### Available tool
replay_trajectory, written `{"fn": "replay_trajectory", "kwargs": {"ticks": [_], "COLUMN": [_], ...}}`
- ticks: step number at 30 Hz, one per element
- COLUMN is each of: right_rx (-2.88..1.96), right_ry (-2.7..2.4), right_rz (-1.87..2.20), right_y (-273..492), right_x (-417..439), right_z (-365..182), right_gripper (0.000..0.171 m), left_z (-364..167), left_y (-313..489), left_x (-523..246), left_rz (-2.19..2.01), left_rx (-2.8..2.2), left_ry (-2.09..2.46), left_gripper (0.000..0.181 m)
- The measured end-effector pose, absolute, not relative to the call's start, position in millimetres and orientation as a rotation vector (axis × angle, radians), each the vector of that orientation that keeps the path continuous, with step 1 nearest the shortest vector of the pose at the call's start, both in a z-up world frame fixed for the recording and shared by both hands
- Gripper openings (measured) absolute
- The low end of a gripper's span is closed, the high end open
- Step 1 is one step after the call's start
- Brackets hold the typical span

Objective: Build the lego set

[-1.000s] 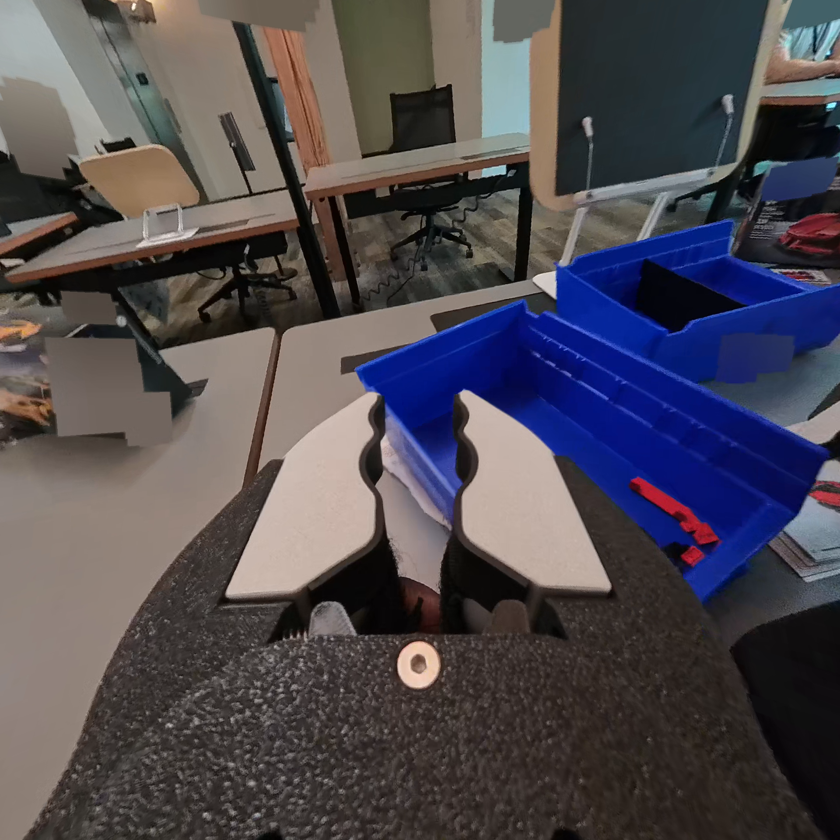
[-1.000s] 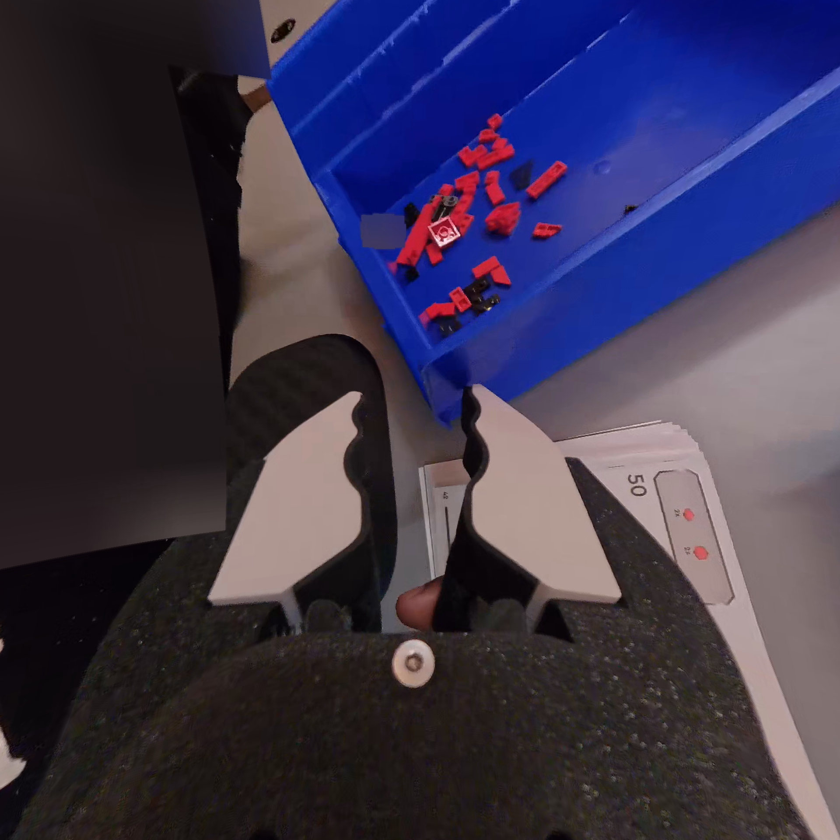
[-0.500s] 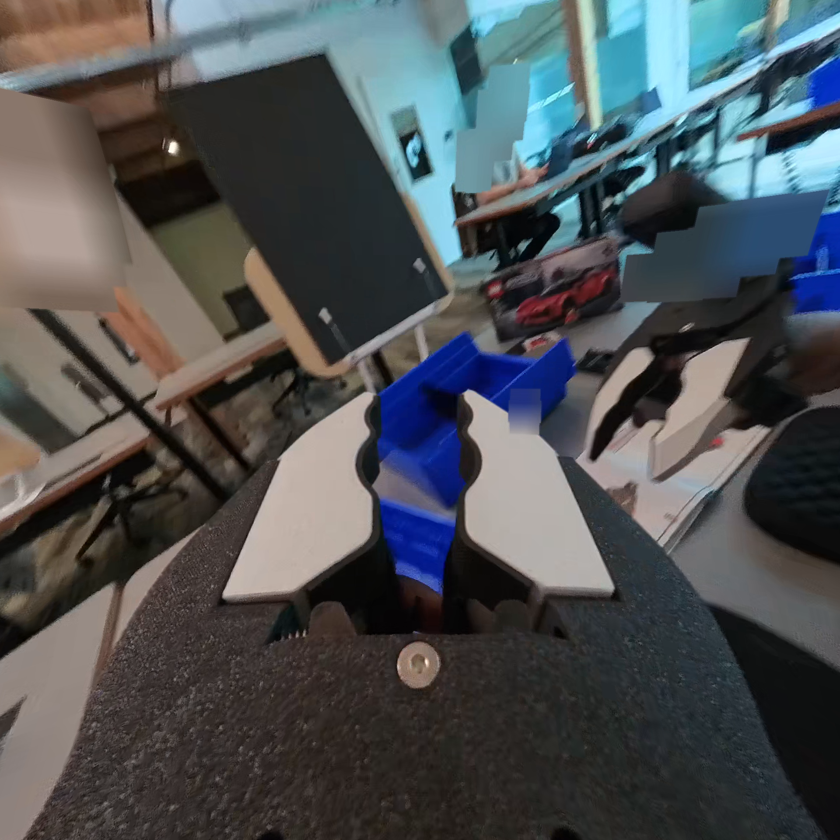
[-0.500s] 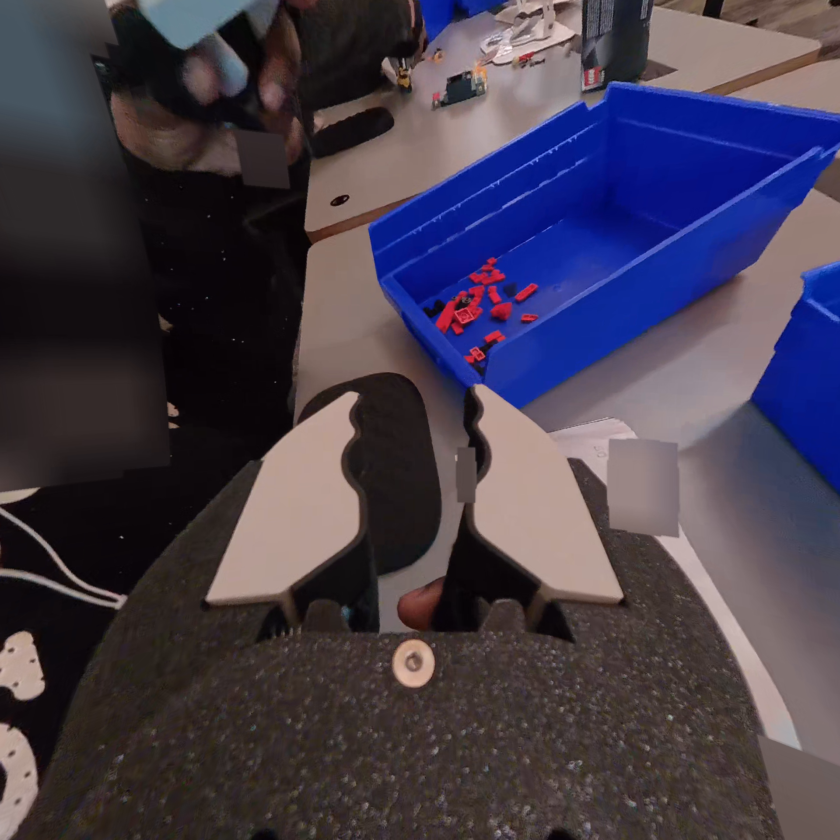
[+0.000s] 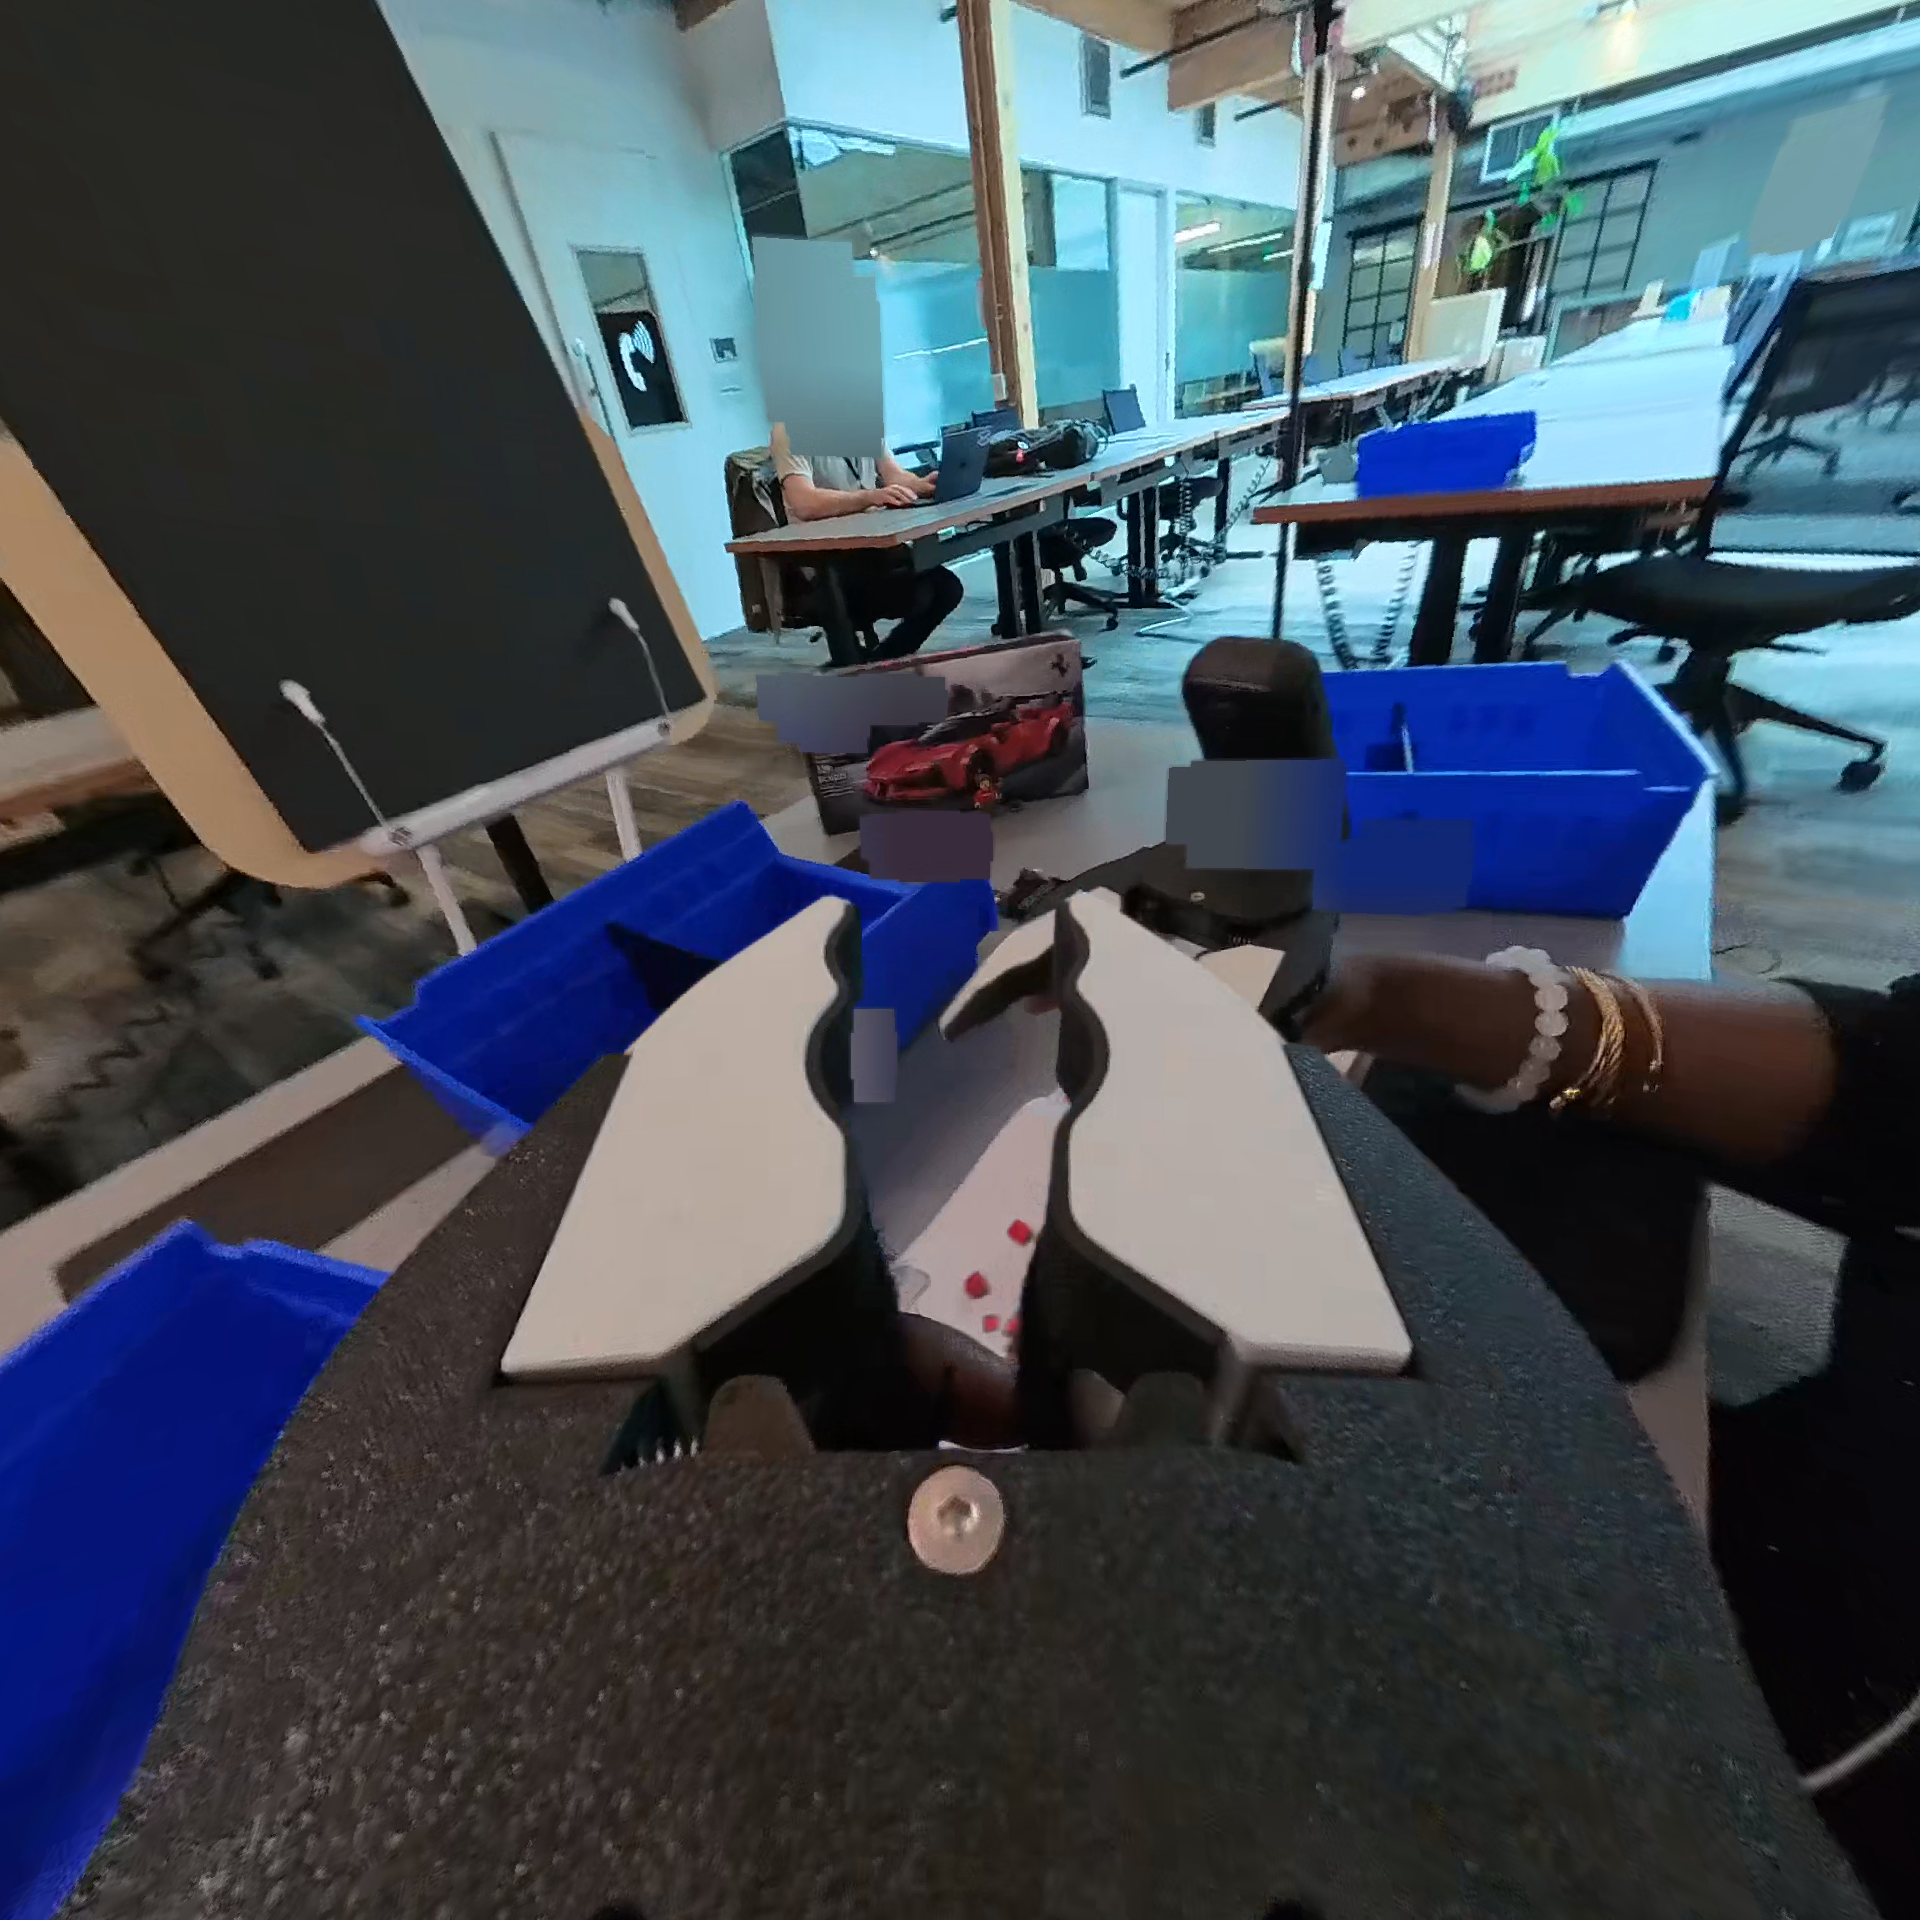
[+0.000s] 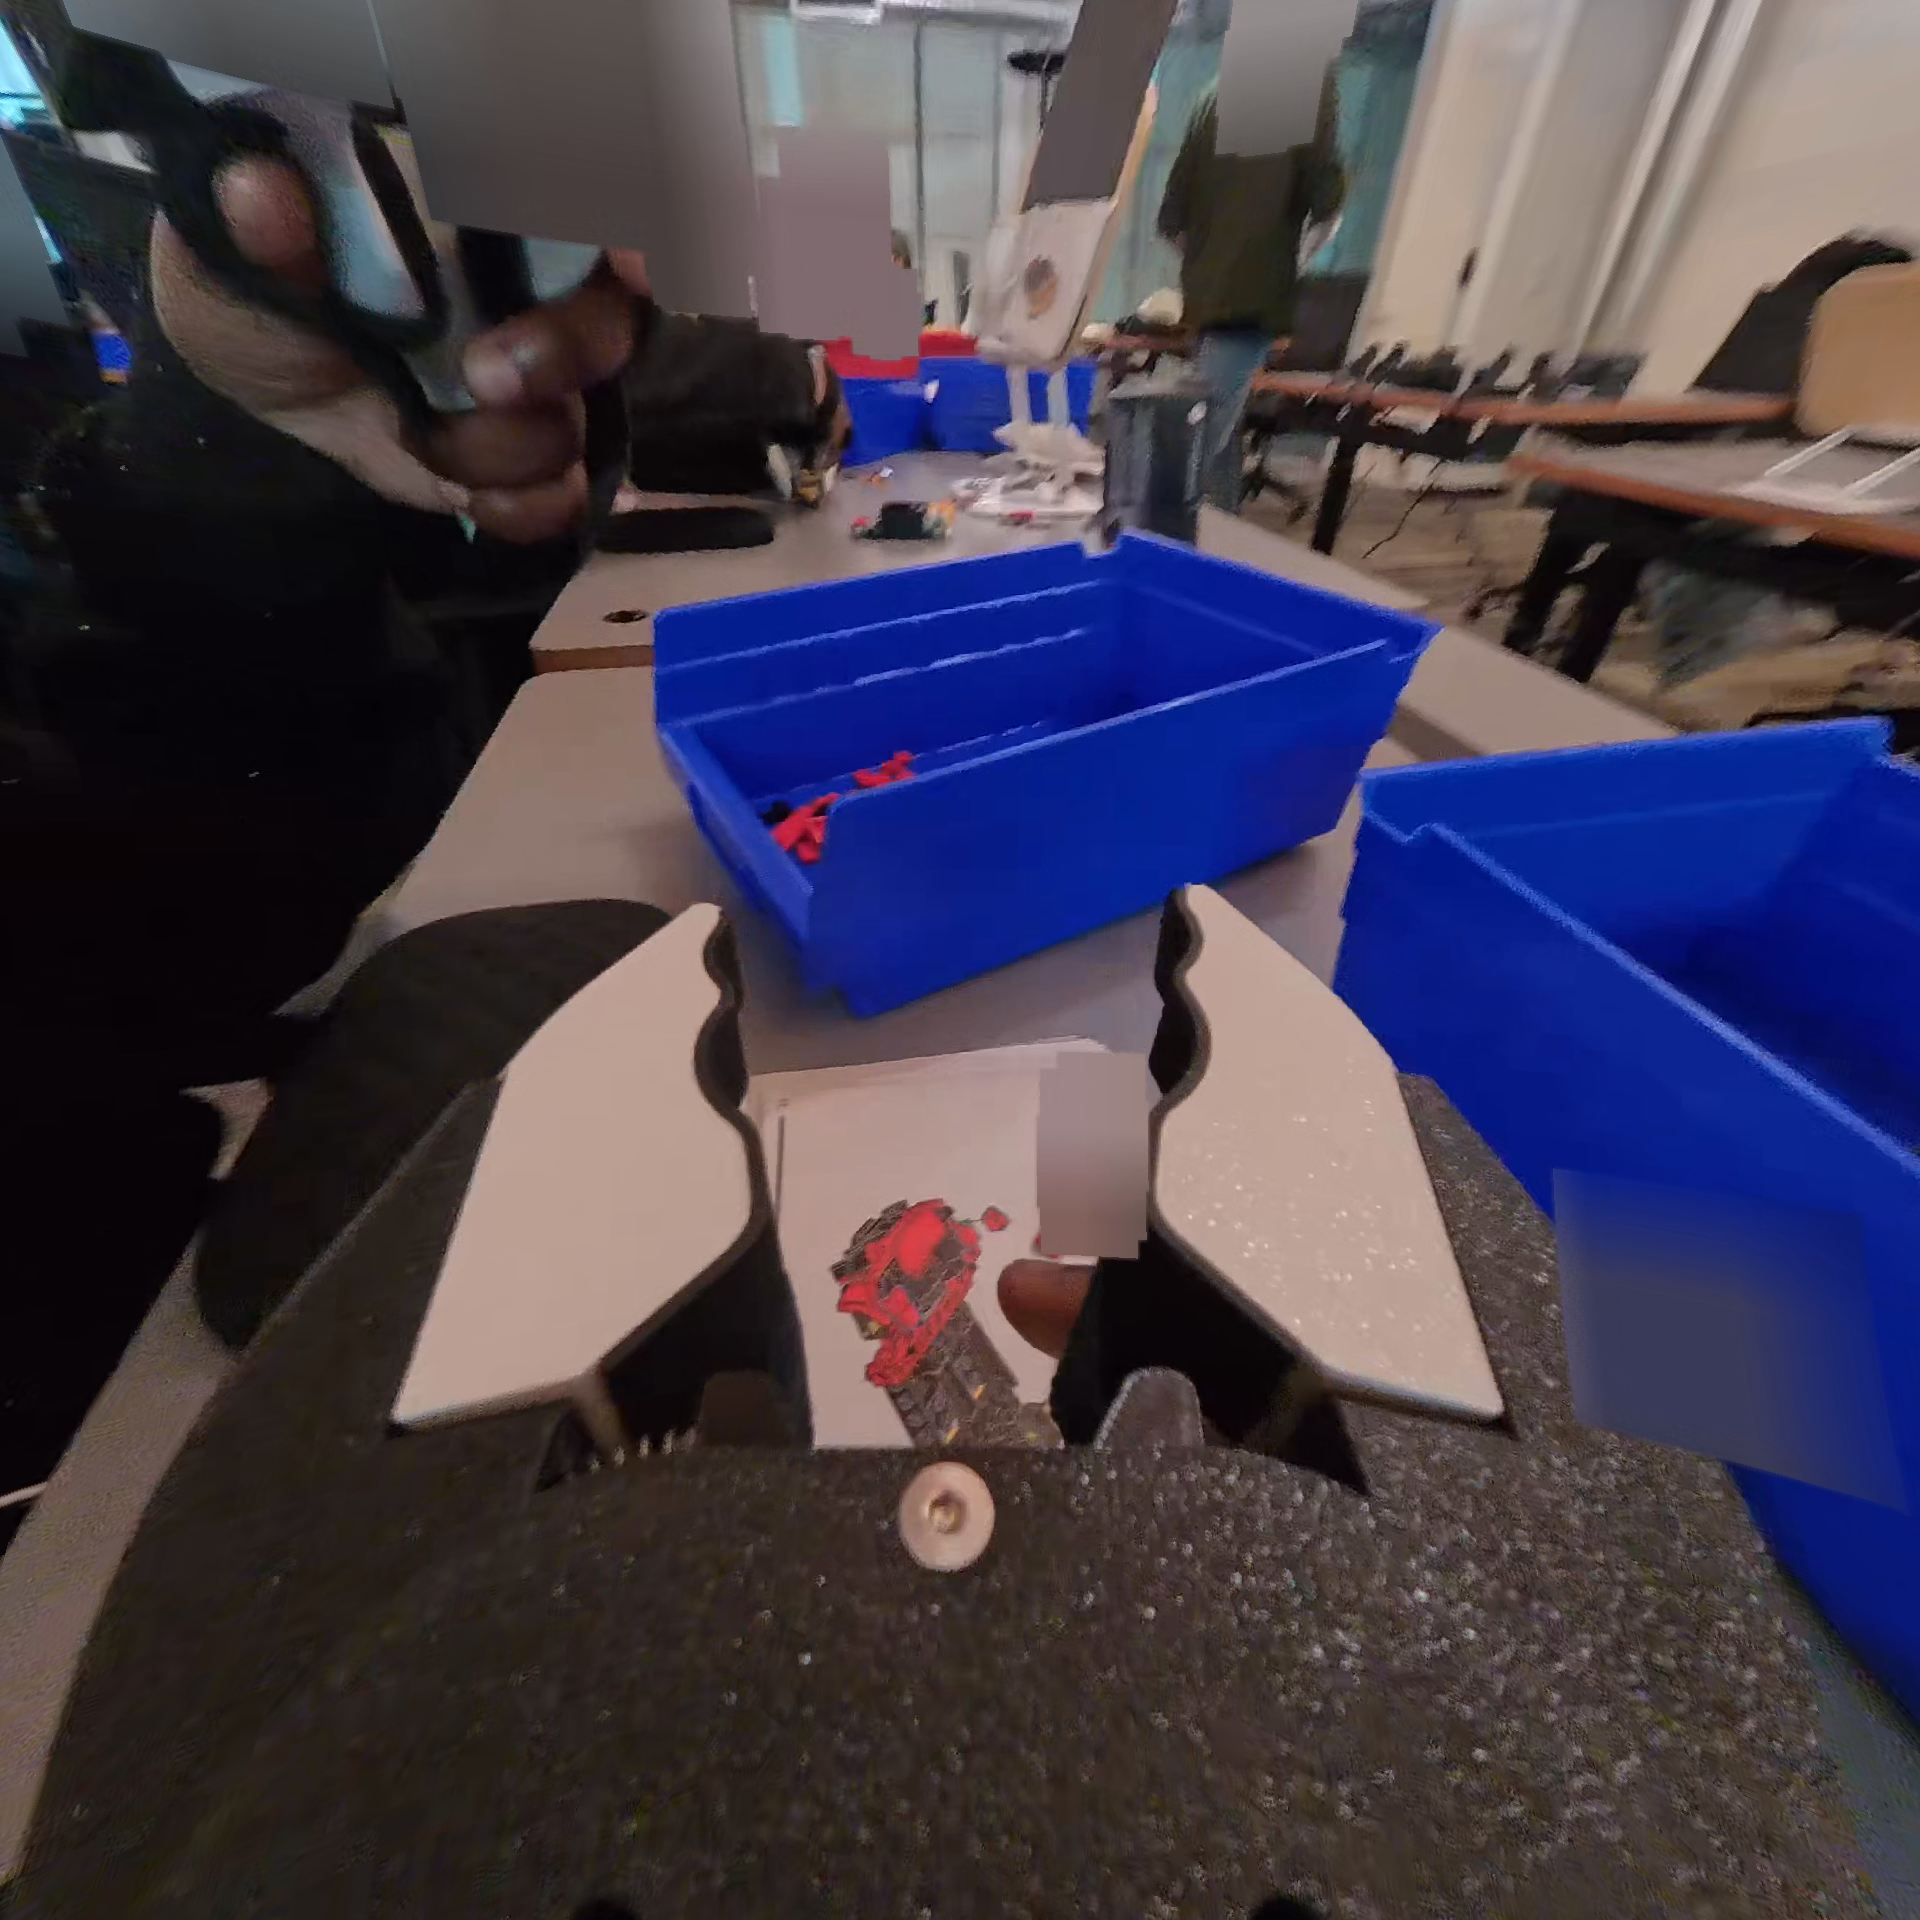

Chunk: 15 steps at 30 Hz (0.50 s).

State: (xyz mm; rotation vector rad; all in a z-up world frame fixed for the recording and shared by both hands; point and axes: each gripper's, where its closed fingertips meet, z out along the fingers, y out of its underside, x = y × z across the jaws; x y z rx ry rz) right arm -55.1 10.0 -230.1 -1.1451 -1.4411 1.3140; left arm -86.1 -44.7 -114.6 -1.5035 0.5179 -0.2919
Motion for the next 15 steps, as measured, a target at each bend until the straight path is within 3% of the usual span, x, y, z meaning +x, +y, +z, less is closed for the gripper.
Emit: {"fn": "replay_trajectory", "kwargs": {"ticks": [6, 15], "right_rx": [-1.102, -1.133], "right_ry": [-1.38, -1.331], "right_rz": [1.297, 1.218], "right_y": [16.2, 23.9], "right_x": [-53.5, -49.7], "right_z": [-227.4, -221.8], "right_gripper": [0.087, 0.074], "left_z": [-139.0, -184.8], "left_y": [-25.2, -9.4], "left_x": [-71.0, -53.1], "left_rz": [-0.335, -0.348], "left_rx": [-1.606, -1.729], "left_ry": [0.515, 0.592], "left_gripper": [0.035, 0.03]}}
